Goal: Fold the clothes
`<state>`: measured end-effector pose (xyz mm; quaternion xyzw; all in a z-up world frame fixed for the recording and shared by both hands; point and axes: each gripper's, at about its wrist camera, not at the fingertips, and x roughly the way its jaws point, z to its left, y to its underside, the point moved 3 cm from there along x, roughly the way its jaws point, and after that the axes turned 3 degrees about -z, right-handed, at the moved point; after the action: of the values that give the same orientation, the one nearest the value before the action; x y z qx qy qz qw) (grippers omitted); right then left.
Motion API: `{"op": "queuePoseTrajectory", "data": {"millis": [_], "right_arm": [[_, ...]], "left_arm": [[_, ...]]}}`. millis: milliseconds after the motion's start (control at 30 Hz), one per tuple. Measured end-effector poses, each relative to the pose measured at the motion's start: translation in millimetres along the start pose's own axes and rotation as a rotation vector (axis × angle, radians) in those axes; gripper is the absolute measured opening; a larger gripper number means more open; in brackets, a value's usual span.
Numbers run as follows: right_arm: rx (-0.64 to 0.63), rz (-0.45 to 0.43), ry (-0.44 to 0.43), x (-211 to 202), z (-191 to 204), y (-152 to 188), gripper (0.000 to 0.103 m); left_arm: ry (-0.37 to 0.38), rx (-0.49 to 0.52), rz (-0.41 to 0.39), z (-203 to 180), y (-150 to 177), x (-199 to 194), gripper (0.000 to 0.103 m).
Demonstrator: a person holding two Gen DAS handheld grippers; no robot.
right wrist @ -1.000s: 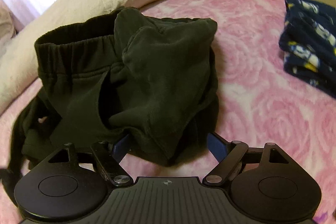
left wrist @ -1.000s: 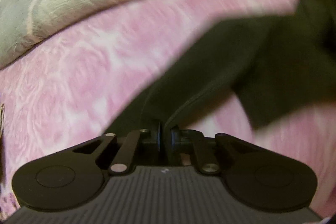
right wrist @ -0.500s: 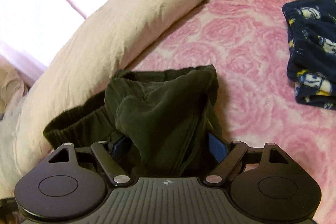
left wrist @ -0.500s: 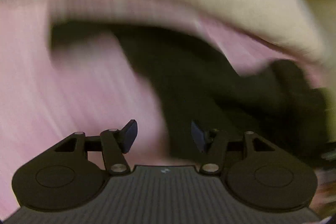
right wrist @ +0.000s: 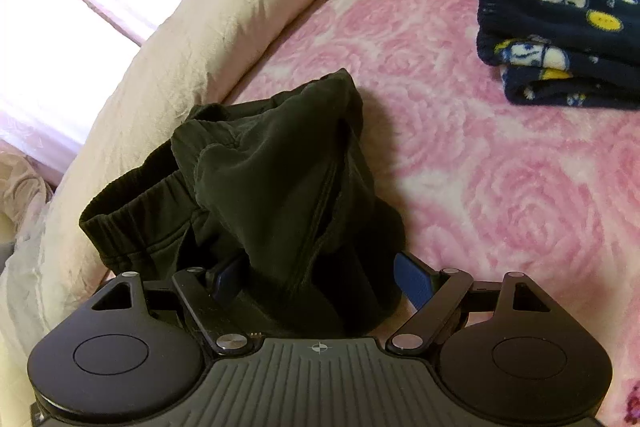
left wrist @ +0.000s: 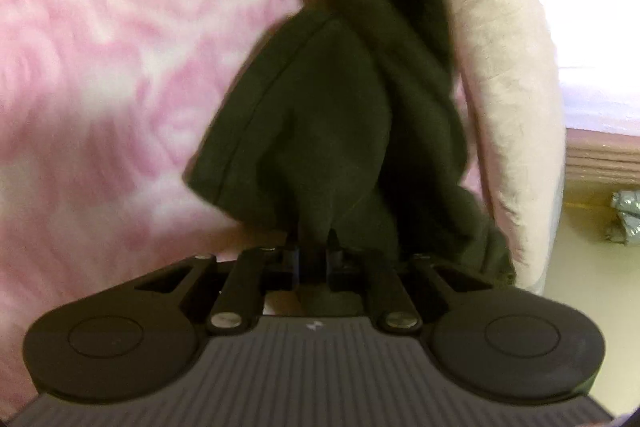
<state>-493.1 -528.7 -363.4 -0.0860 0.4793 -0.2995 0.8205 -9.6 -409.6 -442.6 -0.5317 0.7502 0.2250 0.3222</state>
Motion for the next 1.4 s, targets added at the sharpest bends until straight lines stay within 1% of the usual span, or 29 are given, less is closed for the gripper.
{"op": "queuePoseTrajectory", "data": {"millis": [67,100,167,200,233,300,400,433,467,533,567,600,667,733,800,867,933,1033,1067,1133,1200,1267,1367,1400], "right_arm": [[-0.008,-0.003,-0.008,-7.2,1.0,-0.7,0.082],[-0.012,-0.004,-0.012,-10.8,1.4,-1.1,0.082],[-0.023,-0.005,-0.02,-18.8,2.6,-1.8,0.082],[-0.035,-0.006,-0.022,-23.8,3.4,-2.1,0.082],[-0.046,-0.008,-0.022,-28.7,4.3,-2.4,0.082],[-0.061,-0.012,-0.023,-37.7,6.5,-2.1,0.082],[-0.077,-0.012,-0.029,-49.8,10.2,-0.2,0.082],[-0.075,-0.008,-0.039,-51.6,12.5,2.4,0.082],[-0.072,-0.004,-0.049,-53.3,14.8,5.1,0.082],[-0.057,0.011,-0.072,-53.6,19.1,12.2,0.082],[-0.04,0.03,-0.081,-50.3,20.4,16.5,0.082],[-0.023,0.048,-0.091,-47.2,21.8,20.8,0.082],[-0.003,0.08,-0.11,-40.7,24.0,27.3,0.082],[-0.018,0.081,-0.119,-36.6,27.2,31.2,0.082],[-0.07,0.067,-0.136,-36.1,33.6,31.9,0.082],[-0.14,0.047,-0.153,-37.6,41.5,30.5,0.082],[-0.182,0.031,-0.133,-38.4,45.6,28.3,0.082],[-0.129,0.005,-0.011,-37.7,30.6,26.7,0.082],[-0.061,0.004,0.003,-38.9,19.3,29.3,0.082],[0.072,0.016,-0.015,-41.7,-1.6,40.5,0.082],[0.16,0.045,-0.035,-40.9,-17.0,60.2,0.082],[0.192,0.055,-0.053,-35.4,-25.7,80.0,0.082],[0.194,0.046,-0.081,-17.3,-26.4,96.2,0.081],[0.193,0.047,-0.088,-11.3,-23.9,97.0,0.06]], "left_arm": [[0.033,0.111,-0.025,-12.1,-2.0,-39.1,0.007],[0.041,0.151,-0.042,-14.9,-5.2,-63.3,0.007],[0.043,0.219,-0.088,-19.7,-20.5,-122.0,0.007],[0.03,0.248,-0.12,-22.2,-24.6,-154.8,0.006],[0.0,0.279,-0.162,-22.2,-35.6,-188.8,0.006],[-0.084,0.342,-0.301,-21.3,-51.4,-263.4,0.007],[-0.196,0.361,-0.469,-15.3,-75.5,-344.5,0.007],[-0.255,0.38,-0.525,-10.3,-81.6,-361.5,0.008],[-0.309,0.387,-0.552,-4.4,-86.0,-366.9,0.01],[-0.42,0.37,-0.503,24.5,-99.1,-364.7,0.028],[-0.47,0.348,-0.474,39.9,-101.9,-355.1,0.028],[-0.502,0.315,-0.439,58.4,-102.6,-343.4,0.026],[-0.531,0.259,-0.362,96.8,-101.8,-321.5,0.026],[-0.555,0.183,-0.299,132.2,-92.2,-305.3,0.026],[-0.54,0.121,-0.261,154.6,-75.8,-298.0,0.026],[-0.525,0.085,-0.237,161.2,-59.1,-294.1,0.026],[-0.514,0.071,-0.216,164.4,-51.7,-293.0,0.026],[-0.491,0.053,-0.192,169.9,-42.8,-289.0,0.027],[-0.483,0.051,-0.187,170.4,-42.5,-286.8,0.027],[-0.468,0.056,-0.18,171.0,-41.0,-283.0,0.028],[-0.461,0.056,-0.174,172.3,-39.9,-276.4,0.029],[-0.459,0.055,-0.169,173.9,-38.8,-269.5,0.029],[-0.47,0.069,-0.173,174.9,-40.3,-260.5,0.029],[-0.471,0.074,-0.179,174.0,-42.0,-258.8,0.029]]}}
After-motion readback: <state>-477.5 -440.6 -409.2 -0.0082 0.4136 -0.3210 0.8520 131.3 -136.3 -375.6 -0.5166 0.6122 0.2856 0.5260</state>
